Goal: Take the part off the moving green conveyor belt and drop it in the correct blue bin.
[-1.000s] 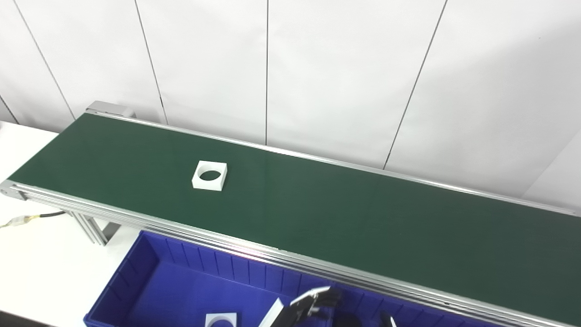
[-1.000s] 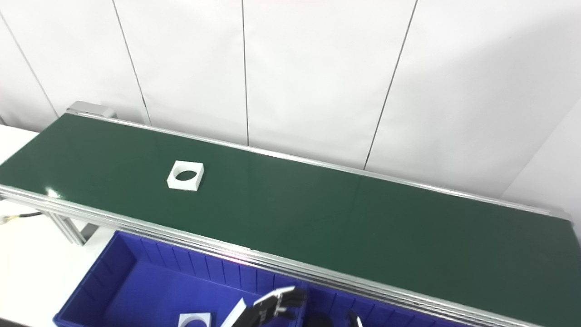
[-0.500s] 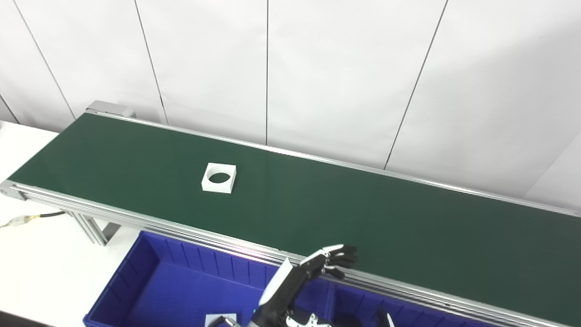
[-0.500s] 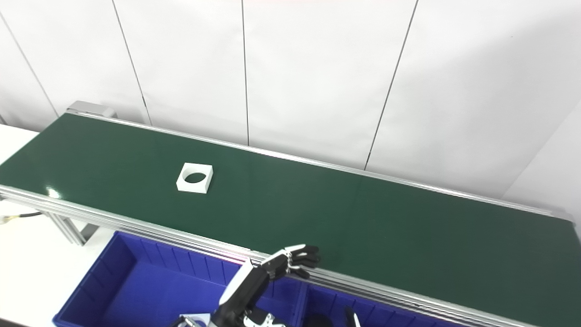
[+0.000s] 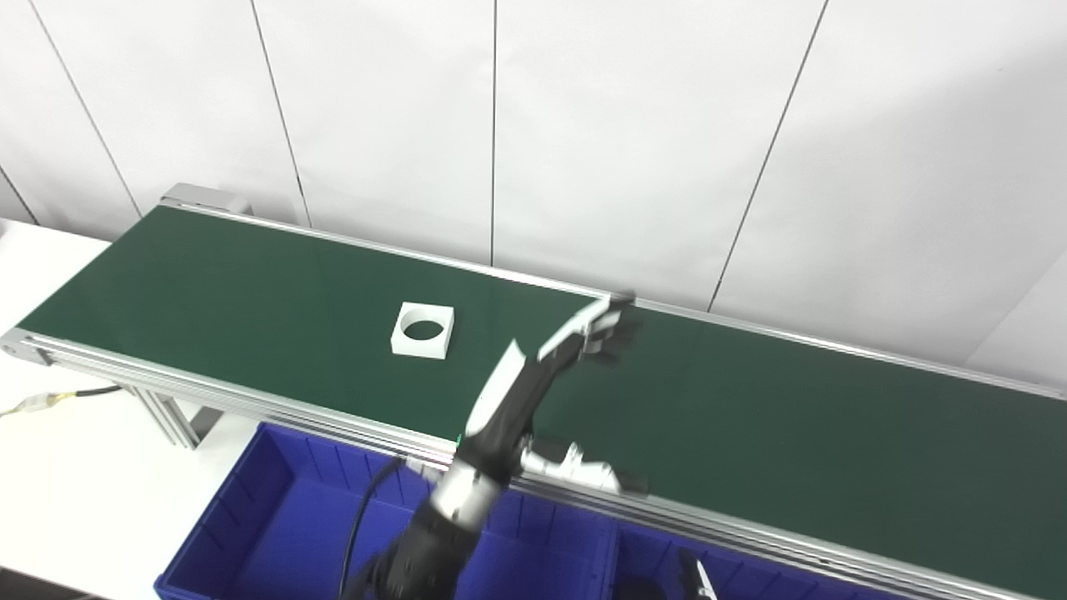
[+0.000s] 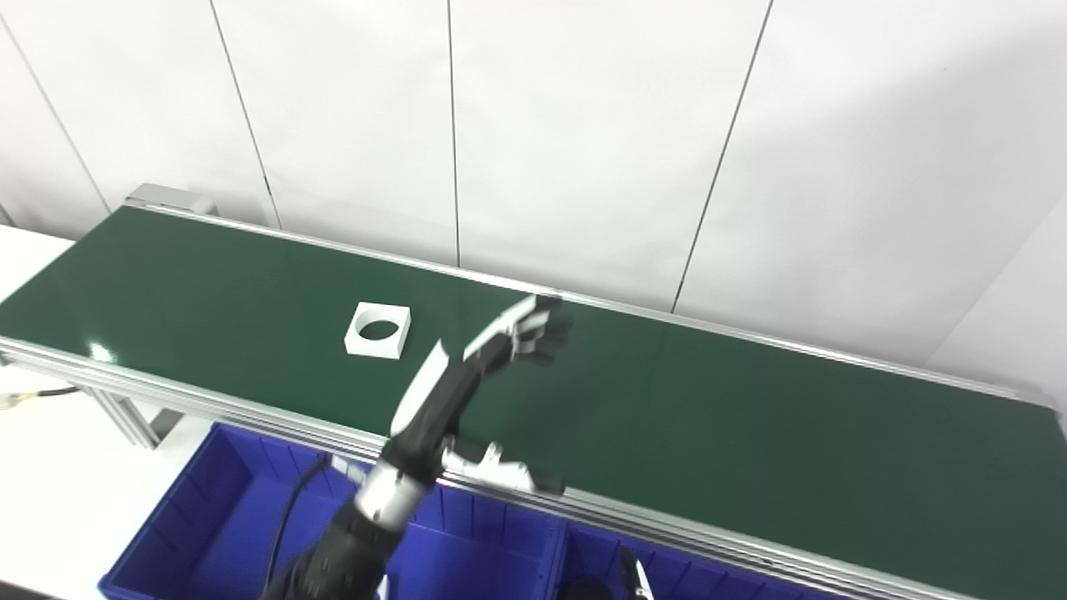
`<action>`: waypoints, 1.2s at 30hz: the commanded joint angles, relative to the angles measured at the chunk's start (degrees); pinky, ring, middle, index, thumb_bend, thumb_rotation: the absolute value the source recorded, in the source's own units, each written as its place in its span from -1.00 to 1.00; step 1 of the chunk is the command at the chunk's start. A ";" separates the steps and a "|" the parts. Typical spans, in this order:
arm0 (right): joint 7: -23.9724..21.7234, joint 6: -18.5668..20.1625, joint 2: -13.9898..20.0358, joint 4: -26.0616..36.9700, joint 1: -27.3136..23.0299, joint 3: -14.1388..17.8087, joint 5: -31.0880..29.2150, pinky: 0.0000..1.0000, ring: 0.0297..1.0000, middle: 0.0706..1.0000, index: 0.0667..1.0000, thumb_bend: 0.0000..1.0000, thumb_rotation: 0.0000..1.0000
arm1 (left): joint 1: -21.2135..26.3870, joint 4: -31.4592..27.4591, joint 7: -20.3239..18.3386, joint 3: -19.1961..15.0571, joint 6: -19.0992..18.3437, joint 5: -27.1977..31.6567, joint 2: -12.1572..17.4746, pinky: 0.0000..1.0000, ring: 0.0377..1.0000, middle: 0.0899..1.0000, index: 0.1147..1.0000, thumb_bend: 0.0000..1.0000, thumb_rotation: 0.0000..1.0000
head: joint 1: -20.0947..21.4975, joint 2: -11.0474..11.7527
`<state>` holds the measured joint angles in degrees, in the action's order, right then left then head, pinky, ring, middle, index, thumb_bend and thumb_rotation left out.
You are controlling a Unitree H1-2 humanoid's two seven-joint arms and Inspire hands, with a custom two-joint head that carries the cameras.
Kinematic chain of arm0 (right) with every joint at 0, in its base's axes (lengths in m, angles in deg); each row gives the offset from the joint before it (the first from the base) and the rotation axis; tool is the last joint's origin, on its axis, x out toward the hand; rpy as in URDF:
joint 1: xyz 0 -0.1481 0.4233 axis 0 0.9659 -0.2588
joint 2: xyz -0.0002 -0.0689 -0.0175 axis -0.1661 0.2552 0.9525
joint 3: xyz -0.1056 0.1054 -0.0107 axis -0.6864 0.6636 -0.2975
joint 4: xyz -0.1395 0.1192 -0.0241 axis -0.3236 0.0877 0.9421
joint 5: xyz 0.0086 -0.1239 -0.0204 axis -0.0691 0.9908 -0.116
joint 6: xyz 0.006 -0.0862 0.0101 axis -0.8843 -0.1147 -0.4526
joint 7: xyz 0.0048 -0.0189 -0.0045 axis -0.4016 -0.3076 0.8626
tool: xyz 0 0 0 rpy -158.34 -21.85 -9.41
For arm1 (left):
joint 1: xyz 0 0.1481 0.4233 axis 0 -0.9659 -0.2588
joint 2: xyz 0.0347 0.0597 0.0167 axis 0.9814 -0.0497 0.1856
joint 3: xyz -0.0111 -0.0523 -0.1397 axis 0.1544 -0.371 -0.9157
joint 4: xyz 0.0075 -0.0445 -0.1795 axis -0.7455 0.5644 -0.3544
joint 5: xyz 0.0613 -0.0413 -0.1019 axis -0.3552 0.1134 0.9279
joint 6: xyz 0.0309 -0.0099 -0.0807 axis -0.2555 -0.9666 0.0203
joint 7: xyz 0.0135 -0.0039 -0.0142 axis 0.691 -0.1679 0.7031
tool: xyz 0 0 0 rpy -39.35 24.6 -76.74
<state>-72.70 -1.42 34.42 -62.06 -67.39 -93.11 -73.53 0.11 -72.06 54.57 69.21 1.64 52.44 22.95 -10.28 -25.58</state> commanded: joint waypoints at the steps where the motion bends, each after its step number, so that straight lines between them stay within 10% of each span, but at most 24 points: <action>1: 0.88 -3.34 -0.66 0.69 -0.24 -0.12 0.16 1.00 0.99 1.00 0.99 0.89 1.00 | 2.66 -1.29 -0.10 -0.88 0.87 -2.73 1.03 0.43 0.53 0.65 0.86 1.00 -0.53 | -0.05 -0.03; 19: 2.04 -3.35 -1.05 0.01 -1.03 -1.20 0.12 1.00 0.99 1.00 0.97 0.89 1.00 | 19.26 11.02 -1.90 -1.41 -0.58 -18.37 12.19 0.12 0.41 0.62 0.71 1.00 -0.63 | 0.43 0.37; 36: 2.73 -3.35 -1.18 -0.61 -1.50 -2.04 0.50 1.00 1.00 1.00 0.97 0.89 1.00 | 30.92 27.68 2.70 4.65 0.73 -30.28 19.03 0.44 0.58 0.64 0.58 1.00 -0.56 | 0.93 0.85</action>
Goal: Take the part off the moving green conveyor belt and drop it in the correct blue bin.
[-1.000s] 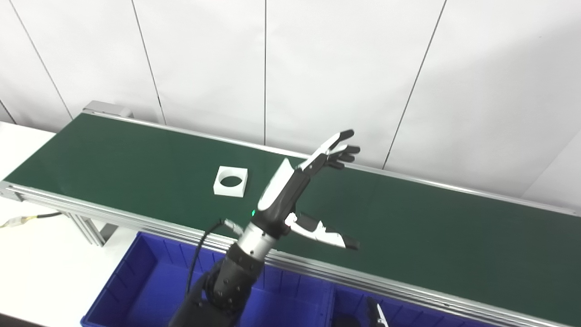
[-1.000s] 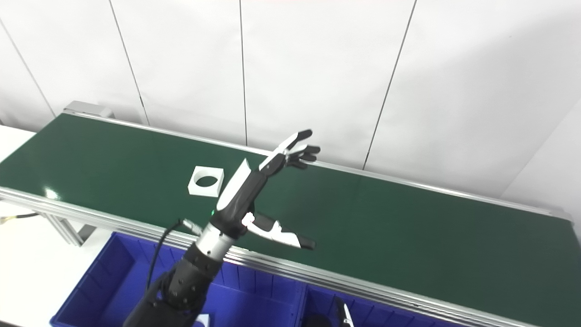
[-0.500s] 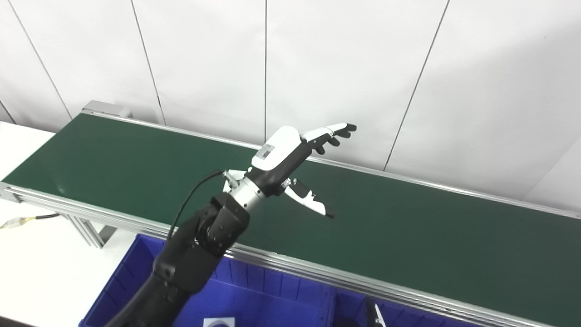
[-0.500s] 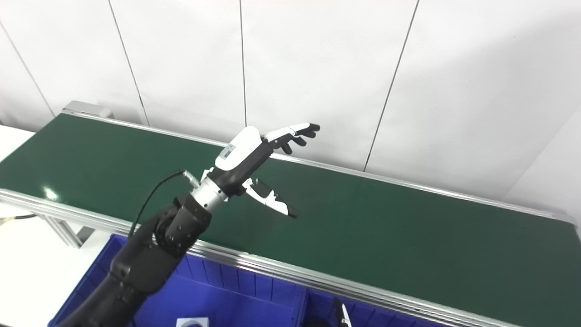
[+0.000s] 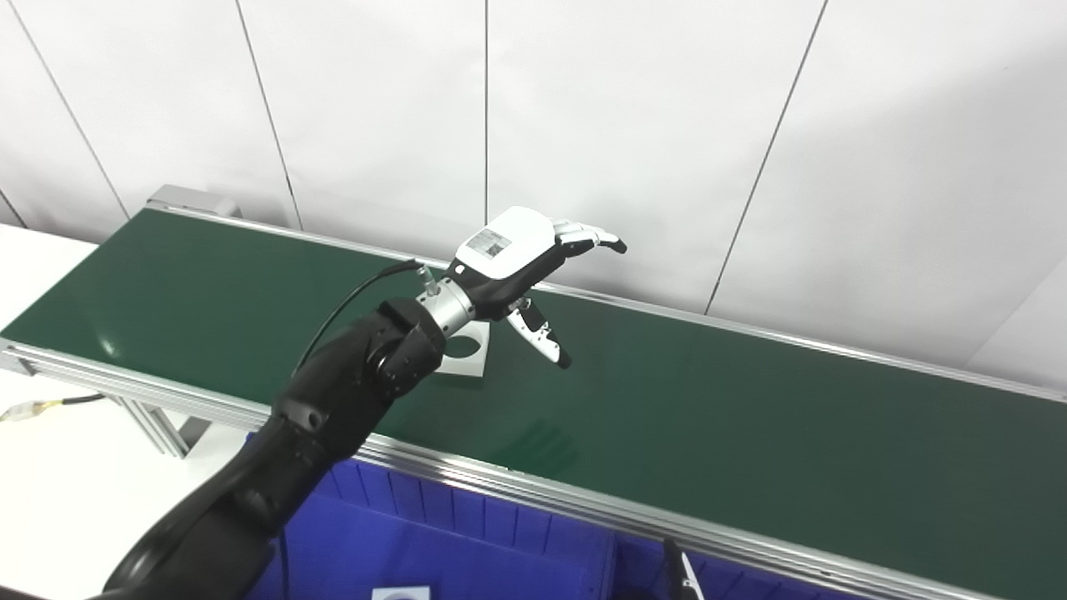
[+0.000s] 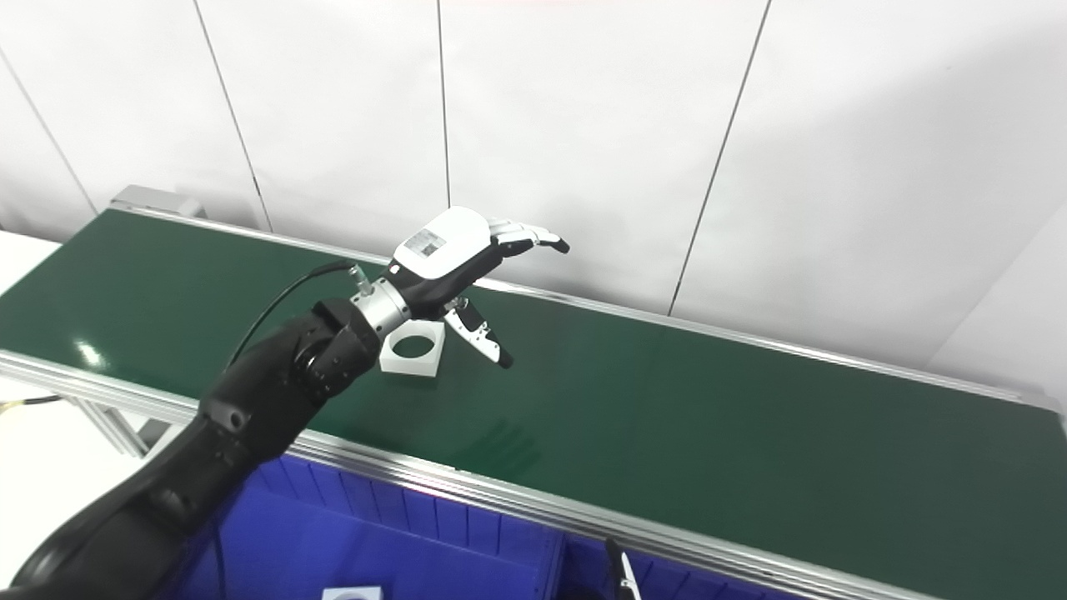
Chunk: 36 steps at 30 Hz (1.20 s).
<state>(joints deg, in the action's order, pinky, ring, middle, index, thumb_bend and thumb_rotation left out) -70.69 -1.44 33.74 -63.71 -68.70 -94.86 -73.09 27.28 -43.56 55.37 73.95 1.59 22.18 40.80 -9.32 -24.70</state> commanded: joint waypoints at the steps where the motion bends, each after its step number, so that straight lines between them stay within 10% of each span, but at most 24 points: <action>1: 0.60 -3.33 -0.51 1.21 -0.13 -0.32 0.04 1.00 1.00 1.00 0.96 0.89 1.00 | 4.33 -0.52 1.35 0.17 0.40 -0.33 1.56 0.44 0.58 0.64 0.58 1.00 -0.56 | 0.22 -0.22; 23: 0.07 -3.31 -0.45 2.47 0.72 -0.44 -0.19 1.00 1.00 1.00 0.96 0.93 1.00 | 6.11 4.74 -4.34 3.99 -5.87 -1.40 4.70 0.41 0.61 0.58 0.60 1.00 -0.47 | 0.90 -0.79; 36: -0.05 -3.29 -0.72 3.15 1.27 -0.36 0.36 1.00 0.99 1.00 0.97 0.94 1.00 | 3.25 5.71 -5.58 4.64 -10.89 0.94 1.75 0.35 0.58 0.58 0.69 1.00 -0.47 | 1.24 -1.15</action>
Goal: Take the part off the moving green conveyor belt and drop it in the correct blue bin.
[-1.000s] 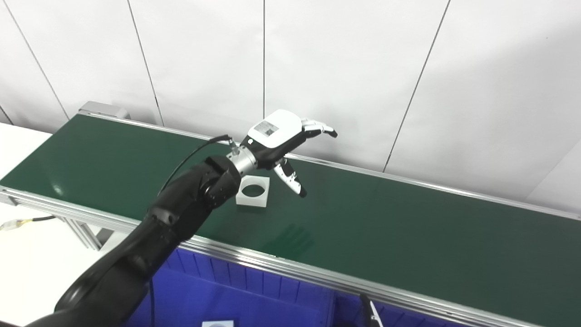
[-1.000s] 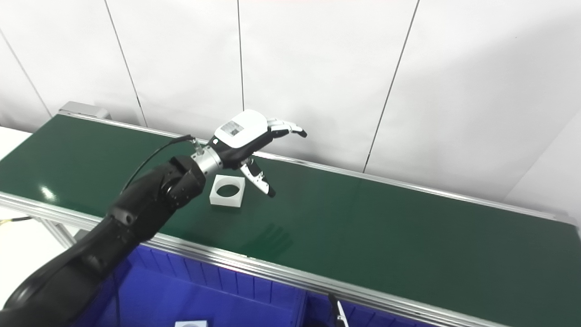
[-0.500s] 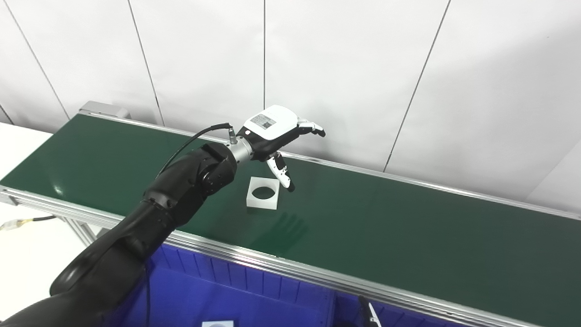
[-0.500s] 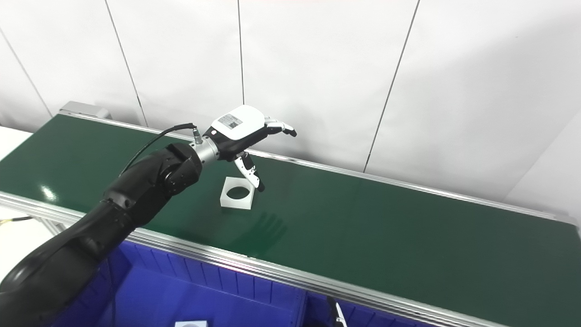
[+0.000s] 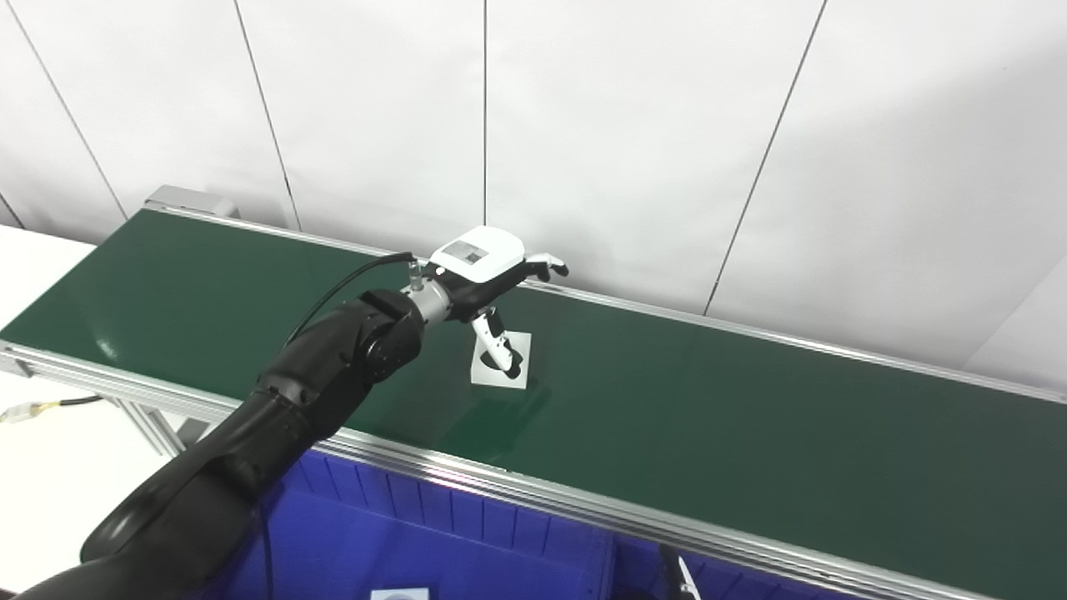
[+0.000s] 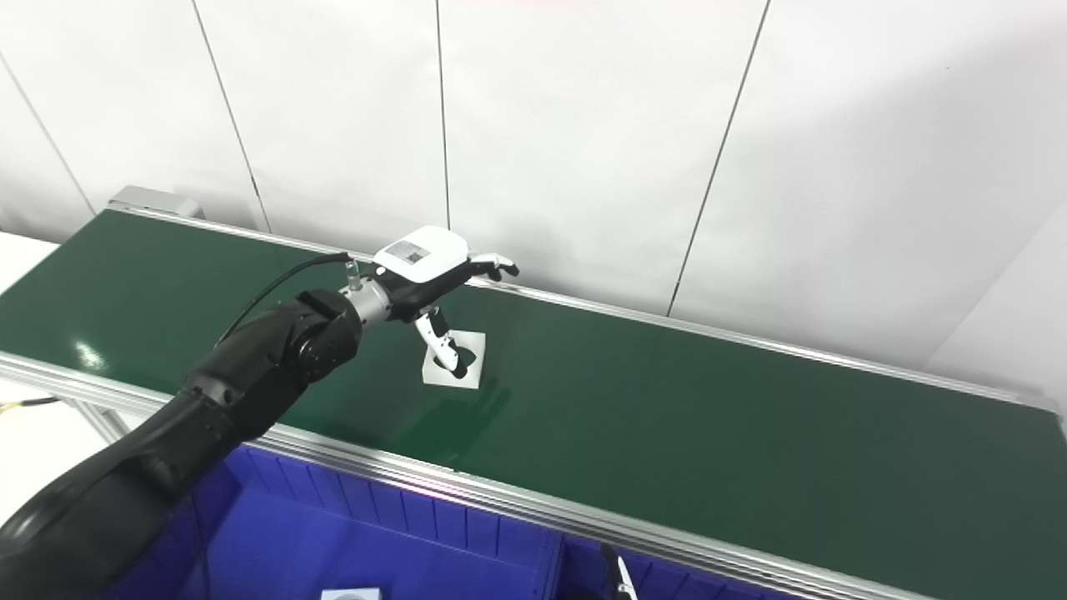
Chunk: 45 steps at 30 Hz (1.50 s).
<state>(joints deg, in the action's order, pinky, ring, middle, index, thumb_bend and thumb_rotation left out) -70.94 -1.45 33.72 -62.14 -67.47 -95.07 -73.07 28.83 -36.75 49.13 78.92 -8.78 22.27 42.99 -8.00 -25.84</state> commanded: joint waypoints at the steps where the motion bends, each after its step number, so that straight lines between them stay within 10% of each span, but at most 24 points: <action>1: 0.07 -3.27 -0.75 1.71 0.11 -0.18 0.26 1.00 0.99 1.00 0.97 0.94 1.00 | 1.47 -0.92 0.46 -0.20 -1.10 1.03 -0.94 0.35 0.58 0.59 0.69 1.00 -0.46 | 0.11 -0.06; 25: -0.12 -3.29 -2.61 2.27 0.51 -0.16 1.10 0.99 0.97 1.00 0.92 0.93 1.00 | 0.03 2.49 6.12 2.85 -7.93 -1.17 -9.41 0.31 0.58 0.62 0.74 1.00 -0.39 | 2.15 -0.04; 45: -0.29 -3.24 -3.32 4.07 1.96 -1.04 1.85 0.99 0.96 1.00 0.91 0.94 1.00 | 1.93 10.07 26.24 5.96 -13.14 -8.29 -10.39 0.56 0.63 0.61 0.70 0.85 -0.62 | 4.73 -0.39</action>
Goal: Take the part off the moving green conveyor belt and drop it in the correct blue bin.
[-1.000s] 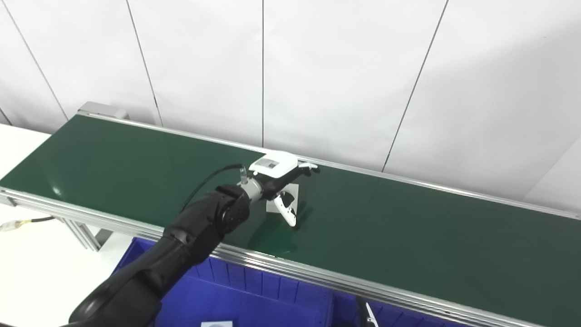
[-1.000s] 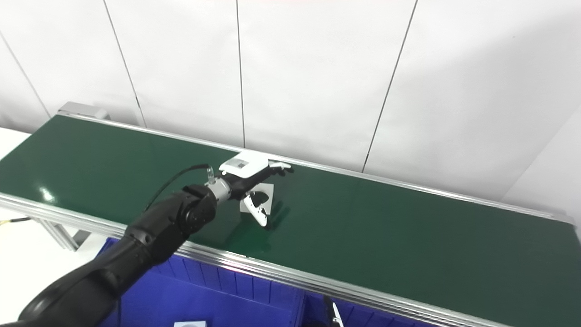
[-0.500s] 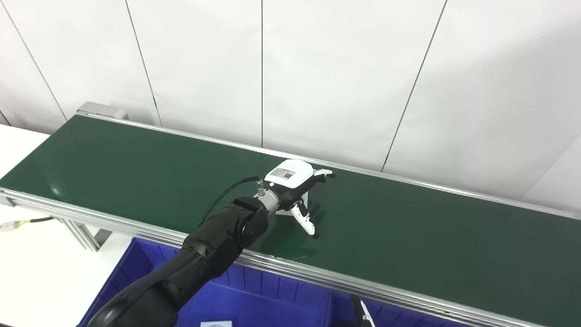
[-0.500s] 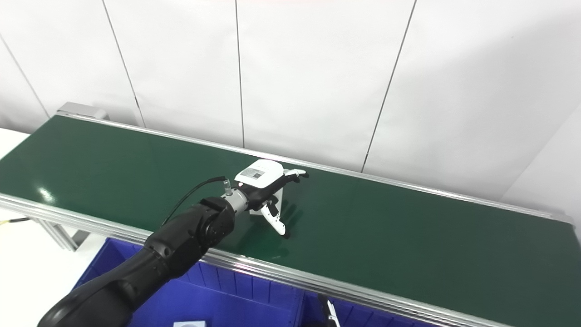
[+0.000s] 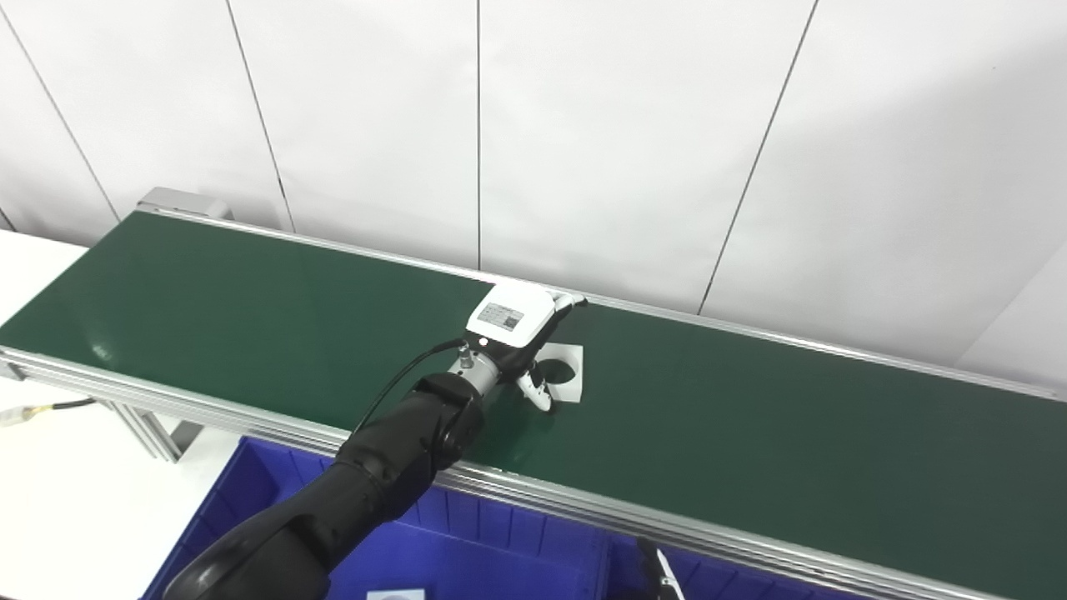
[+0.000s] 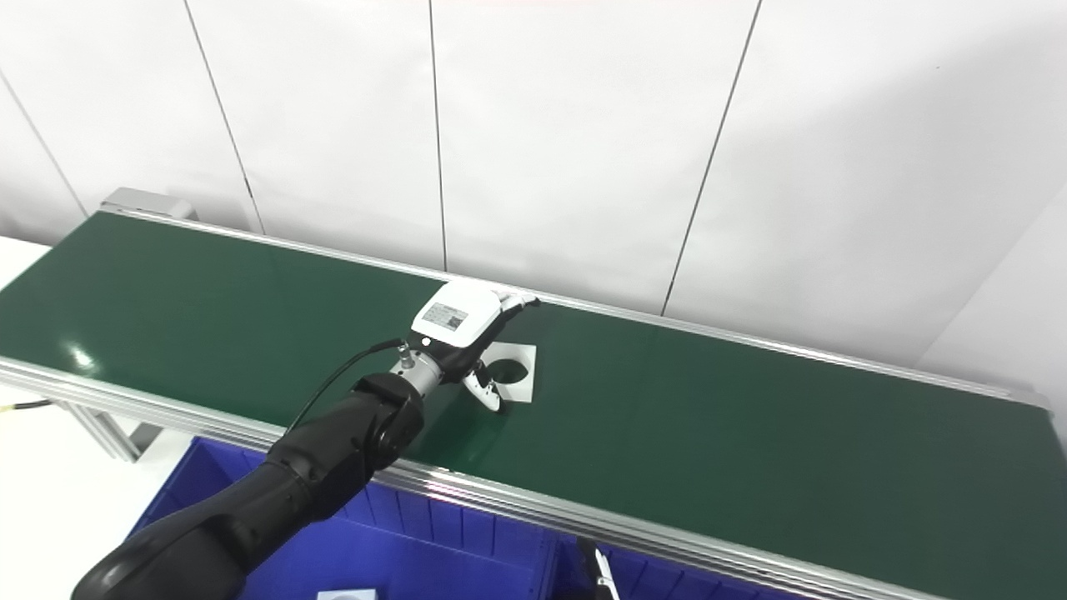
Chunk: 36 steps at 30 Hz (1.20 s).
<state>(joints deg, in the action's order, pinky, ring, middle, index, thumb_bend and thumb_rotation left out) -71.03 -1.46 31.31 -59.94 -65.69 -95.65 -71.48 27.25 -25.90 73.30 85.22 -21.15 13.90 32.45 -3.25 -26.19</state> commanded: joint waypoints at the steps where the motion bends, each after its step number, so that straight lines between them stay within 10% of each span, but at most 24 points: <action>1: -0.18 -3.22 -1.03 2.01 0.31 -0.50 0.39 0.98 0.96 0.99 0.91 0.94 1.00 | 3.70 -0.51 2.19 -0.23 -0.94 0.01 0.17 0.56 0.63 0.62 0.70 0.85 -0.61 | 0.27 -0.12; 13: -0.27 -1.37 -3.85 4.74 2.04 -1.02 1.37 0.92 0.92 1.00 0.89 0.96 0.94 | 6.51 6.48 -0.88 1.21 0.61 3.19 -3.09 0.43 0.44 0.42 0.41 0.86 -0.65 | 2.73 -1.57; 22: 0.52 -2.24 -5.86 3.05 0.82 -1.24 2.27 0.93 0.95 1.00 0.87 0.99 0.94 | 11.06 11.85 -20.56 5.17 -1.65 6.92 -6.00 0.02 0.18 0.21 0.18 0.74 -0.69 | 4.87 -1.74; 28: 0.25 -1.27 -6.93 4.15 1.20 -2.16 2.68 0.93 0.98 0.99 0.85 0.97 0.90 | 12.58 13.46 -26.94 9.66 -2.36 5.52 -6.80 -0.04 0.14 0.19 0.22 0.72 -0.64 | 6.41 -2.40; 36: -0.05 -0.97 -8.11 4.61 1.25 -3.19 2.77 0.84 0.95 0.99 0.87 0.92 0.83 | 14.34 15.93 -27.67 12.63 -5.41 5.39 -9.54 -0.56 -0.41 -0.22 -0.13 0.05 -0.98 | 7.41 -2.71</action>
<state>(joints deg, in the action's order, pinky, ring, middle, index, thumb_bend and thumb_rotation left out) -71.00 -1.31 28.60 -57.35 -64.43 -96.05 -68.50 42.05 -11.49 49.11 96.83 -25.67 19.66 23.96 4.13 -28.83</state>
